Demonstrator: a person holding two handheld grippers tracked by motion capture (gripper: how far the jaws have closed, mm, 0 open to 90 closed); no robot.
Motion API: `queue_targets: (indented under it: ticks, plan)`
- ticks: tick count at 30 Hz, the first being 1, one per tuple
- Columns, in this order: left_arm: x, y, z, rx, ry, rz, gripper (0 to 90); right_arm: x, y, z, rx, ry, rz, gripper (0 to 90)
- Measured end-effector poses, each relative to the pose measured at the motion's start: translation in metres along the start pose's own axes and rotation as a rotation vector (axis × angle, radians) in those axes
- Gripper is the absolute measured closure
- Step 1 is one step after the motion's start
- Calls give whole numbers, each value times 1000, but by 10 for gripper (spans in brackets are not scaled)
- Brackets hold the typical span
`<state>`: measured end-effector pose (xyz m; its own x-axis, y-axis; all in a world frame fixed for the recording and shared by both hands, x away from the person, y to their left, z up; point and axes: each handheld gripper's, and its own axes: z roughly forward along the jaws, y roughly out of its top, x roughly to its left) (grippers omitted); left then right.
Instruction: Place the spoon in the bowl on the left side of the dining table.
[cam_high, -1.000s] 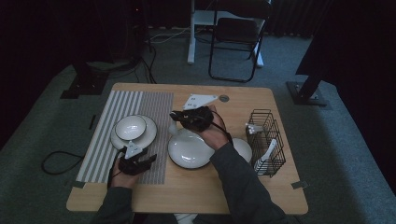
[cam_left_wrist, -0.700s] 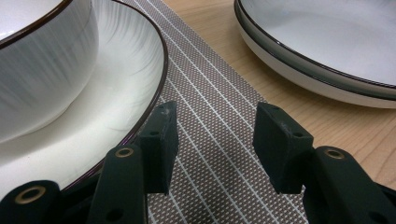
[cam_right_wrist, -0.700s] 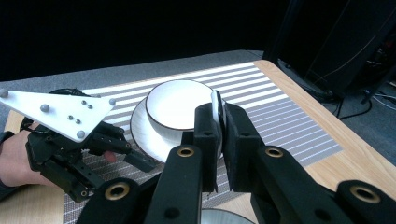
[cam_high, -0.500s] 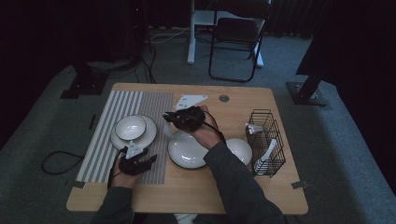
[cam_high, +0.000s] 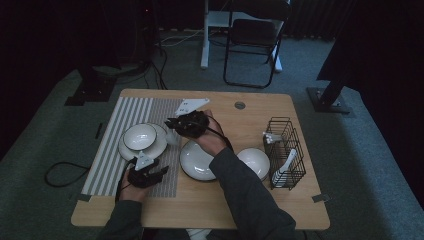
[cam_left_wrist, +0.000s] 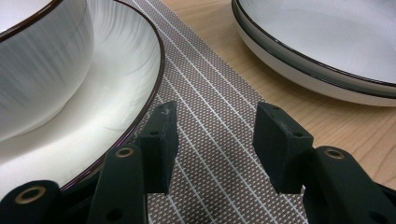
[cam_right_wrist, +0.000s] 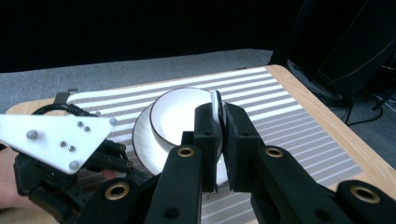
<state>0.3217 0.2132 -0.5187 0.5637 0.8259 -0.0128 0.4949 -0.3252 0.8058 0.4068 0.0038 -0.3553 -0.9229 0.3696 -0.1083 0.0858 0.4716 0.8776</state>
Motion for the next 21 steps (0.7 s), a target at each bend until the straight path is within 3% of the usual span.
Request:
queue_targets:
  ticks: [21]
  plan:
    - [-1, 0, 1, 1, -5, 1, 515, -5, 22, 32, 4, 12, -8, 846]
